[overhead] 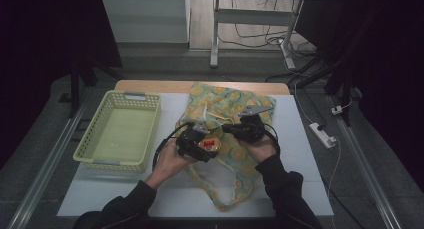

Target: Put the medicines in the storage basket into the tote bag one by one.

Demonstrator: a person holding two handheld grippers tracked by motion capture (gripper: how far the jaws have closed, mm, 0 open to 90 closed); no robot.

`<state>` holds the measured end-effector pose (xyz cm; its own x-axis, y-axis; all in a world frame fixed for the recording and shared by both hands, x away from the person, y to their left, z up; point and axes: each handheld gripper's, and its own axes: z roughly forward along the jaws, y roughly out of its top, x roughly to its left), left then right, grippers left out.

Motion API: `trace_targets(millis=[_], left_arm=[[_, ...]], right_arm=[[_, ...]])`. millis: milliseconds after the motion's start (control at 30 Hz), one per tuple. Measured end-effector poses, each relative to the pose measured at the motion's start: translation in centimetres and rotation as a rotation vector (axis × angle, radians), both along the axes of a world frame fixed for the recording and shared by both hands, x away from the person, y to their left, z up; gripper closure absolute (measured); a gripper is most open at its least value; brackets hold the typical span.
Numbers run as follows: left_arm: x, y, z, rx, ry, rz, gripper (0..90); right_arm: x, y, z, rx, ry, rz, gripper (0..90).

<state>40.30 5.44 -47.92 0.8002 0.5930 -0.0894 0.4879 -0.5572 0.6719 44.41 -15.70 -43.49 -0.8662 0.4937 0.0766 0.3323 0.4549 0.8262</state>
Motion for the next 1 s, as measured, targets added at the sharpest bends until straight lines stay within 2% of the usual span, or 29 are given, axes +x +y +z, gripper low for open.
trace_targets(millis=[267,633,800,1000], left_arm=[[1.6,-1.4,-0.4,-0.019,-0.013,0.010,20.5],[3.5,-2.3,-0.8,-0.019,-0.031,0.052,20.5],[4.1,-2.9,-1.0,-0.026,-0.039,0.055,20.4],[4.5,-3.2,-1.3,-0.014,-0.067,0.075,20.3]], right_arm=[[0.0,0.1,-0.2,-0.003,0.005,0.001,89.3],[0.0,0.4,-0.5,-0.018,0.010,0.013,89.3],[-0.1,0.6,-0.6,-0.020,0.013,0.016,89.3],[0.0,0.6,-0.7,-0.021,0.013,0.014,89.3]])
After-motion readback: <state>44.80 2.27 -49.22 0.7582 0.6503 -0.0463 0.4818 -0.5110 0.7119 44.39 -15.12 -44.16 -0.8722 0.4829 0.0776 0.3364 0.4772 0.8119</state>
